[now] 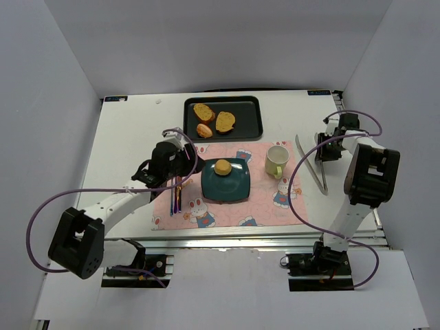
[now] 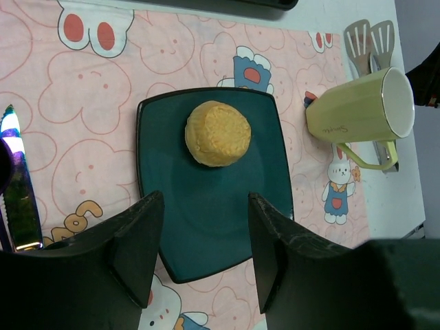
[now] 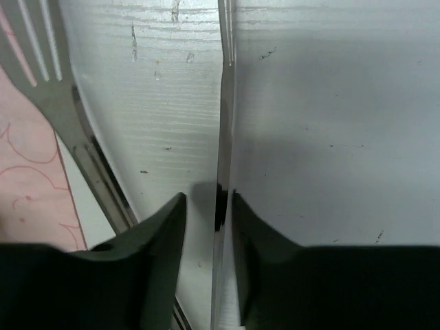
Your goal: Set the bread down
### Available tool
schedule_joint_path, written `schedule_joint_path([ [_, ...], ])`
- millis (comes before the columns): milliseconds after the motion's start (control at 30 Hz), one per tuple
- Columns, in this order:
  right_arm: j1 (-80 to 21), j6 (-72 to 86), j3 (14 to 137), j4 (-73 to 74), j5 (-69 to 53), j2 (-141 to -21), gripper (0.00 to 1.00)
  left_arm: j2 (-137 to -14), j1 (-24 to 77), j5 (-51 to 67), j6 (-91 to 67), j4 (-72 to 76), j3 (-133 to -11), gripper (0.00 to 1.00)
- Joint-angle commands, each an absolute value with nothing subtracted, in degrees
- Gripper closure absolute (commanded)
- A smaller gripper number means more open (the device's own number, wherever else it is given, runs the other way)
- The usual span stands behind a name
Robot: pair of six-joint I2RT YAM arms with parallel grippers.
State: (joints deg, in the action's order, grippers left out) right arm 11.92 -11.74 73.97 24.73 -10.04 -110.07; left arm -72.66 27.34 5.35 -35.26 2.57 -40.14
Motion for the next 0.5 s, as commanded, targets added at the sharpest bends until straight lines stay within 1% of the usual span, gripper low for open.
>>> schedule_joint_path([
  [0,12.1,-14.6,75.5,25.5,-10.9,-106.3,0.57,-73.0,27.9,5.3,-34.2,2.5,-41.9,0.38],
  [100,12.1,-17.0,76.5,26.9,-11.0,-103.3,0.55,-73.6,28.1,5.3,-34.2,2.9,-42.1,0.38],
  [133,12.1,-17.9,76.6,27.3,-11.0,-101.9,0.44,-73.8,28.1,5.2,-34.2,3.0,-42.2,0.38],
  [167,12.1,-19.0,76.7,27.5,-11.2,-101.0,0.16,-74.3,28.1,5.3,-34.1,3.0,-42.3,0.38],
  [200,12.1,-20.1,76.8,27.7,-11.8,-100.1,0.11,-74.5,28.1,5.2,-34.0,2.9,-42.5,0.38],
  [300,12.1,-22.1,75.3,24.7,-13.1,-96.4,0.1,-74.7,28.1,4.2,-33.6,1.9,-43.3,0.38],
  [467,12.1,-17.7,74.7,20.9,-16.4,-93.8,0.11,-73.1,28.1,2.8,-33.8,1.9,-42.4,0.38],
])
